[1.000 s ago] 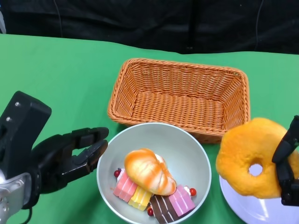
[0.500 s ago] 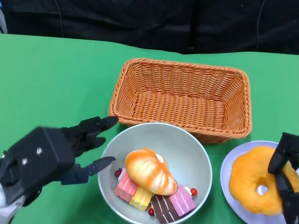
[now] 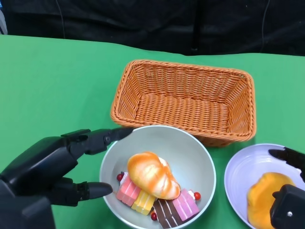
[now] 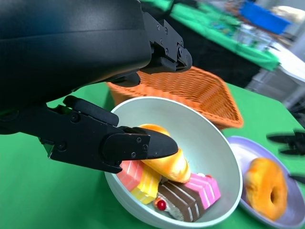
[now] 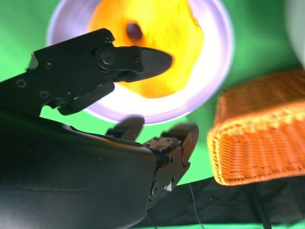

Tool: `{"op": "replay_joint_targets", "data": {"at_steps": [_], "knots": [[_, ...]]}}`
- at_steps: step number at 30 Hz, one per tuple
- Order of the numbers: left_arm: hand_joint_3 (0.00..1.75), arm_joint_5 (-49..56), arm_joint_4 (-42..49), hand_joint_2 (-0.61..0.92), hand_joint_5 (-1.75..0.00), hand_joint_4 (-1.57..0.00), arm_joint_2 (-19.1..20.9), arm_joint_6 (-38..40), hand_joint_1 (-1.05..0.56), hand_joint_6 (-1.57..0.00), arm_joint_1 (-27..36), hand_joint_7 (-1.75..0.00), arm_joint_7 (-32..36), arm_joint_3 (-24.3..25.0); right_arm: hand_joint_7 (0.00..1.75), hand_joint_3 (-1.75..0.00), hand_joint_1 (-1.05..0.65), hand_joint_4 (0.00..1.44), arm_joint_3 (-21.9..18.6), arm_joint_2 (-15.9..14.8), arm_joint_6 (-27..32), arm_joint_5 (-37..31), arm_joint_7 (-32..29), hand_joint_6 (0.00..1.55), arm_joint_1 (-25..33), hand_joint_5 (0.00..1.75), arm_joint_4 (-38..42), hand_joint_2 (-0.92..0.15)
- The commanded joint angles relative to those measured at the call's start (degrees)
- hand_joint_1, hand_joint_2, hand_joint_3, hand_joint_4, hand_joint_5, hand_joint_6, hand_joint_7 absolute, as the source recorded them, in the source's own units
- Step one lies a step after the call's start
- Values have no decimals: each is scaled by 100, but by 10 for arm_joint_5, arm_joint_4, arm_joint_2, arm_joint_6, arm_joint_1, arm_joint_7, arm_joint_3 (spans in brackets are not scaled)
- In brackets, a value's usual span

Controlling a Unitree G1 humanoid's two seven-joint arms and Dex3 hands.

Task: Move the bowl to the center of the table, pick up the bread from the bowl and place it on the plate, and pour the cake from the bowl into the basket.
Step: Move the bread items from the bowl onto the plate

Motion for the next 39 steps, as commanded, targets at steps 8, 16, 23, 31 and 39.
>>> {"op": "replay_joint_targets", "data": {"at_steps": [8,16,23,31,39], "knots": [[16,82,48,92,-49,-12,6,-146,-43,-35,-5,-6,44,20,2,-38,-82,3,43,-13,-18,-197,-108,10,18,3,-7,-92],[12,116,104,92,-57,-12,10,-234,-44,-38,-19,-6,89,28,6,-38,-71,3,29,9,-129,-119,-218,11,38,32,-56,-92],[3,146,174,89,-67,-23,24,-327,-42,-47,-43,-8,126,42,18,-29,-65,0,51,54,-175,-56,-186,18,45,68,-133,-92],[0,179,246,84,-72,-29,28,-393,-35,-58,-51,-11,179,64,30,-18,-64,0,134,113,-193,-34,-133,17,14,82,-164,-92],[0,228,287,79,-81,-29,24,-438,-33,-64,-62,-12,241,77,43,-8,-64,0,181,152,-189,-41,-100,10,-16,86,-136,-92]]}}
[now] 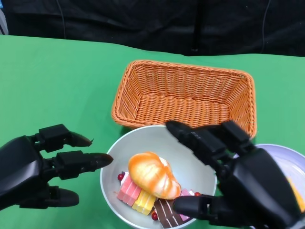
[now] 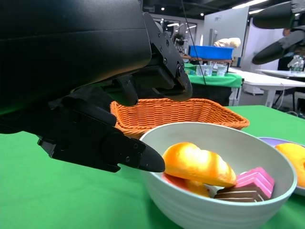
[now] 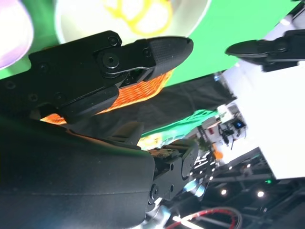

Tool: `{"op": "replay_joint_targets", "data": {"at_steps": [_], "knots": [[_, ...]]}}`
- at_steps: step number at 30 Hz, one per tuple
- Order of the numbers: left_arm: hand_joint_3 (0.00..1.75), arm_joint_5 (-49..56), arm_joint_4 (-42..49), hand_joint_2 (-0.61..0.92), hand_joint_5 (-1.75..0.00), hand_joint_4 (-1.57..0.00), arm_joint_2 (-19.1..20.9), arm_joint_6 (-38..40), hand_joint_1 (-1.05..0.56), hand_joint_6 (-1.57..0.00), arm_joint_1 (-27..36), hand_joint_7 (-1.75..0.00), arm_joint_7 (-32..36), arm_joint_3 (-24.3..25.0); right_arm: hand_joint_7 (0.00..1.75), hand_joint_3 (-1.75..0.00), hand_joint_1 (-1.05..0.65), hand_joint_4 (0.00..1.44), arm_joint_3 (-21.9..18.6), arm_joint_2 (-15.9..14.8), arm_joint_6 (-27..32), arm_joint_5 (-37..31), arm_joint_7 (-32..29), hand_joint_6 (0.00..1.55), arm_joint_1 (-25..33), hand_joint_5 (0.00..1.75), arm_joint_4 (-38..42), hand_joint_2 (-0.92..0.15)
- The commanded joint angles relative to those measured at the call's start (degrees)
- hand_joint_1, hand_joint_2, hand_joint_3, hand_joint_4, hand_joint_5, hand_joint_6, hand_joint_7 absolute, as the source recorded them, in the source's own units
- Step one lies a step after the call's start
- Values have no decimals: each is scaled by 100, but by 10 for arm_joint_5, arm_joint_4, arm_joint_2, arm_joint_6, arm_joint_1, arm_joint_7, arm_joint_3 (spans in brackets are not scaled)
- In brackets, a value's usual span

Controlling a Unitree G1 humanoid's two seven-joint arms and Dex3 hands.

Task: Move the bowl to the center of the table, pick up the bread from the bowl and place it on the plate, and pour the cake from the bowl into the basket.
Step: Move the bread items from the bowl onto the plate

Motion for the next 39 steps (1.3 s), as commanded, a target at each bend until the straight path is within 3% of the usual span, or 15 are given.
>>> {"op": "replay_joint_targets", "data": {"at_steps": [1,6,7,11,14,17,23,29,39], "knots": [[0,10,11,79,-82,-29,8,-11,-33,-64,-9,-12,22,8,43,-8,-64,0,5,5,2,1,8,10,-5,86,4,-92],[0,24,20,76,-87,-27,8,-22,-32,-66,-13,-13,44,9,45,-7,-64,0,13,10,-2,5,9,9,-10,86,15,-92],[0,36,28,76,-89,-27,4,-31,-32,-66,-15,-14,59,12,45,-6,-65,0,28,15,-2,-2,9,9,-24,87,47,-92],[0,56,33,76,-109,-21,-4,-47,-34,-43,-16,-71,94,17,45,-8,-67,1,56,27,-5,-8,-1,10,-59,87,129,-92],[0,63,27,75,-113,-20,-5,-53,-34,-37,-13,-85,107,19,42,-8,-68,0,64,35,6,-13,-4,10,-78,85,174,-92],[0,68,22,74,-115,-22,-4,-57,-33,-36,-10,-87,113,18,40,-8,-68,0,69,41,11,-14,-13,10,-94,85,210,-92],[1,60,5,74,-113,-31,-9,-56,-33,-46,1,-73,110,14,38,-5,-66,1,80,45,5,-26,-62,12,-133,85,305,-92],[0,53,-7,74,-115,-29,-13,-61,-33,-48,6,-70,107,9,36,-5,-65,0,89,39,-3,-43,-108,12,-163,86,371,-92],[2,57,-31,79,-118,-26,-28,-82,-41,-42,18,-81,105,8,35,-4,-54,6,114,34,-2,-67,-148,21,-190,90,448,-92]]}}
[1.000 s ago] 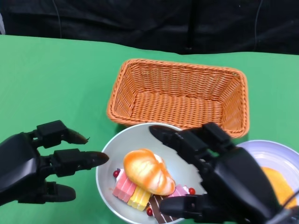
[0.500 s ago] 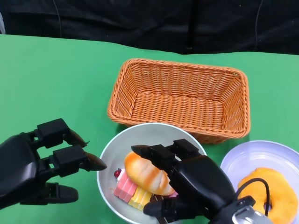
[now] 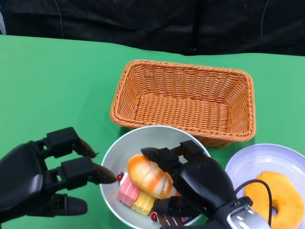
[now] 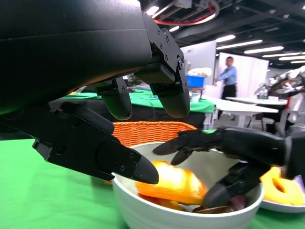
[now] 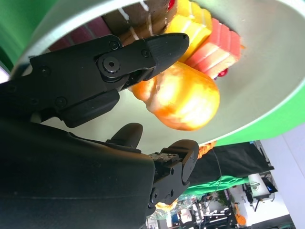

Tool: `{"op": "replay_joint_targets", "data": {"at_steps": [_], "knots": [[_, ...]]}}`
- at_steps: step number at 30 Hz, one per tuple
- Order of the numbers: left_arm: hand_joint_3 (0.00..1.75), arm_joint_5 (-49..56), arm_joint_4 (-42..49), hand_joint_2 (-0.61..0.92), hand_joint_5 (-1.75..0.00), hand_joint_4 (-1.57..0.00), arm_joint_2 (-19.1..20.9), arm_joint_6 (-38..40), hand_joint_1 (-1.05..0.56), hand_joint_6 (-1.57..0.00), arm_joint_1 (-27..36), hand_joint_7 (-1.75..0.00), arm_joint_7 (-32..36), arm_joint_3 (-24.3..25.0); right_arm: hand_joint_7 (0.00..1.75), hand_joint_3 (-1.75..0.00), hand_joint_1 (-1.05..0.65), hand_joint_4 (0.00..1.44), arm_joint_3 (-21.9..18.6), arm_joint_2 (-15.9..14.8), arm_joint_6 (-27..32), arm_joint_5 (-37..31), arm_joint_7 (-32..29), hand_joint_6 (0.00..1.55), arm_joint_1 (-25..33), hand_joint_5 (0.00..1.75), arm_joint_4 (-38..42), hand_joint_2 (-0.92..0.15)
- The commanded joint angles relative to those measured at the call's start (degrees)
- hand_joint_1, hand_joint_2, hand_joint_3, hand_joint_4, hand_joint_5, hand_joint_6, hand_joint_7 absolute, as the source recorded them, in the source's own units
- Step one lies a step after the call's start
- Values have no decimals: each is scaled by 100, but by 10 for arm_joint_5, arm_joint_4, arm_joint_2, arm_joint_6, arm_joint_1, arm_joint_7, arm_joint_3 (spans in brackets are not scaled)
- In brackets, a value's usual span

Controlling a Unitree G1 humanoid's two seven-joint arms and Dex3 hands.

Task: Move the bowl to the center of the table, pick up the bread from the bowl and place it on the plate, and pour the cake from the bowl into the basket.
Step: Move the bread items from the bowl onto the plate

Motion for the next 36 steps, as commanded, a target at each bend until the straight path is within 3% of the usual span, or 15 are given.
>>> {"op": "replay_joint_targets", "data": {"at_steps": [1,5,6,8,9,10,12,13,16,21,26,30,36], "knots": [[2,-6,-19,80,-119,-25,-3,-7,-41,-39,12,-84,1,-1,31,-3,-52,11,10,-5,0,-1,-9,26,-6,86,24,-92],[2,-6,-24,80,-120,-24,-5,-7,-40,-35,14,-89,-1,1,22,-2,-49,19,14,-5,0,3,-16,37,-11,80,34,-92],[2,-6,-24,79,-120,-24,-9,-8,-40,-34,13,-89,-1,0,26,-2,-43,30,15,-1,-17,11,-40,46,-16,86,55,-91],[1,-7,-25,78,-120,-25,-13,-8,-38,-32,12,-91,0,-2,26,-3,-24,74,15,4,-41,22,-74,85,-24,91,84,-88],[1,-5,-25,78,-120,-25,-15,-10,-37,-31,11,-91,1,-2,30,-7,-21,83,14,4,-53,29,-84,97,-26,103,92,-89],[1,-4,-25,77,-121,-24,-16,-10,-37,-30,11,-93,2,-2,54,-29,-20,88,14,4,-60,32,-90,105,-27,137,93,-83],[0,-2,-24,77,-122,-24,-19,-12,-37,-28,10,-95,2,-1,112,-87,-20,97,13,2,-78,34,-117,98,-26,167,94,-59],[0,-2,-24,77,-122,-24,-21,-12,-37,-28,10,-95,2,-1,139,-98,-19,98,12,1,-87,33,-132,89,-24,171,91,-52],[1,-2,-24,78,-122,-25,-21,-12,-37,-28,10,-96,0,-1,168,-112,-17,99,11,1,-111,32,-178,80,-20,174,80,-42],[0,10,-14,77,-122,-25,-16,-19,-38,-29,5,-96,3,2,174,-132,-16,101,4,4,-142,35,-226,77,-18,175,49,-34],[0,27,-6,75,-117,-30,-9,-24,-37,-39,1,-83,4,9,175,-149,-16,104,-11,-4,-161,37,-241,78,-12,175,-10,-25],[0,27,0,74,-114,-33,-7,-25,-37,-43,-1,-78,5,7,175,-156,-19,104,-26,-6,-169,45,-232,79,-3,175,-46,-24],[1,37,7,75,-110,-35,0,-26,-38,-47,-13,-69,0,-1,174,-166,-21,104,-63,-9,-155,101,-154,80,35,175,-156,-21]]}}
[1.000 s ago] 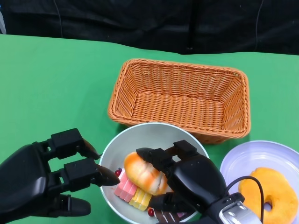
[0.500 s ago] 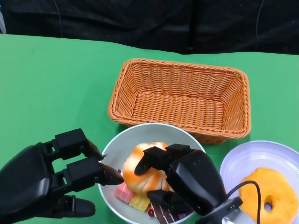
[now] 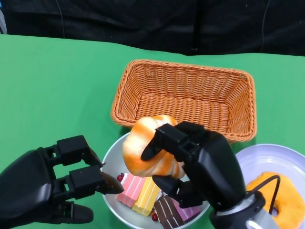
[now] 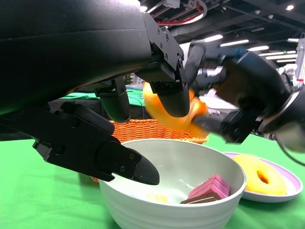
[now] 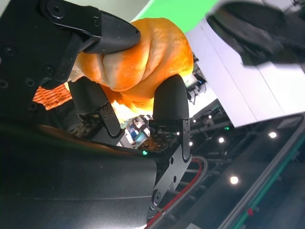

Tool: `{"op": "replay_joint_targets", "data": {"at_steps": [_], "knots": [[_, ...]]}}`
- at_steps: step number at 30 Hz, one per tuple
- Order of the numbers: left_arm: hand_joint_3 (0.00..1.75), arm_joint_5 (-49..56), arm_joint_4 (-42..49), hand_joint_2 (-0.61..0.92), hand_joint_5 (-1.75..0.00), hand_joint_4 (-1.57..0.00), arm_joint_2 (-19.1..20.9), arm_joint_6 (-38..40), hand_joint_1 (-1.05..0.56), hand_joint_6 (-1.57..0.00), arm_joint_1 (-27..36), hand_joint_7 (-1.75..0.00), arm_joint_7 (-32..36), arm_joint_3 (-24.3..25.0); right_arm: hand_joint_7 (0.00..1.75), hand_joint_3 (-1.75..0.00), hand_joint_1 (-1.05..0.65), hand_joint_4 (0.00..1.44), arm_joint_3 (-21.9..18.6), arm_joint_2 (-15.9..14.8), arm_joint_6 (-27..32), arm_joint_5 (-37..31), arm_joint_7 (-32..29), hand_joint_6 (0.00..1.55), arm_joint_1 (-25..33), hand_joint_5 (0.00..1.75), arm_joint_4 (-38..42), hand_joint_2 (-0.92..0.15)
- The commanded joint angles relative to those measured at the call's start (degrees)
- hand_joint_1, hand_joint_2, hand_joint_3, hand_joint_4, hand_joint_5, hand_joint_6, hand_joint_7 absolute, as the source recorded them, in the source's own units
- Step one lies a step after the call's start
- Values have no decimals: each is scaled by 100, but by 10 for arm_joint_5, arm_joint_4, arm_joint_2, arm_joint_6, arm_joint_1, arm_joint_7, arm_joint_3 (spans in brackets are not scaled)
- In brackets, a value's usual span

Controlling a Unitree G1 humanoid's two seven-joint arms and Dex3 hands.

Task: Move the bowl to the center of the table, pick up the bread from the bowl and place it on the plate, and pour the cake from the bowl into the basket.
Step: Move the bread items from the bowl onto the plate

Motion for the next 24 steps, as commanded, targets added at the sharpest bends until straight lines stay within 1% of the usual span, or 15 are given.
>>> {"op": "replay_joint_targets", "data": {"at_steps": [1,3,4,7,9,14,17,19,21,24], "knots": [[1,16,10,75,-110,-36,16,-4,-39,-47,-15,-69,1,-4,174,-166,-20,104,-30,-7,10,39,41,80,26,175,-67,-20],[1,26,12,75,-108,-38,18,-6,-39,-48,-20,-67,4,-4,175,-163,-17,105,-46,-12,12,56,63,80,43,175,-98,-17],[0,31,13,75,-105,-39,20,-8,-39,-48,-23,-65,5,-5,174,-170,-16,105,-53,-14,13,64,75,80,51,175,-112,-12],[0,46,12,74,-101,-38,24,-8,-40,-47,-29,-62,6,-7,170,-174,-15,105,-77,-21,18,92,109,82,76,175,-151,-8],[0,60,10,74,-99,-38,21,-8,-40,-48,-35,-59,10,-9,169,-174,-13,105,-101,-28,10,120,122,83,100,175,-173,-9],[2,86,6,79,-96,-39,19,-2,-39,-55,-52,-52,14,-27,163,-175,-11,104,-179,-46,7,179,149,88,166,175,-236,-11],[1,94,5,79,-96,-39,21,2,-41,-60,-57,-47,18,-33,162,-175,-6,104,-209,-50,13,206,172,89,190,175,-256,-10],[0,100,8,78,-96,-40,22,4,-41,-62,-62,-44,22,-39,162,-175,-2,106,-240,-58,8,211,178,90,205,175,-256,-9],[0,99,8,77,-96,-40,24,7,-41,-63,-65,-43,21,-46,162,-175,-1,106,-260,-64,4,205,182,90,213,175,-253,-8],[0,94,7,76,-95,-40,29,11,-41,-62,-65,-41,19,-53,160,-175,0,106,-271,-65,3,199,190,90,217,175,-252,-8]]}}
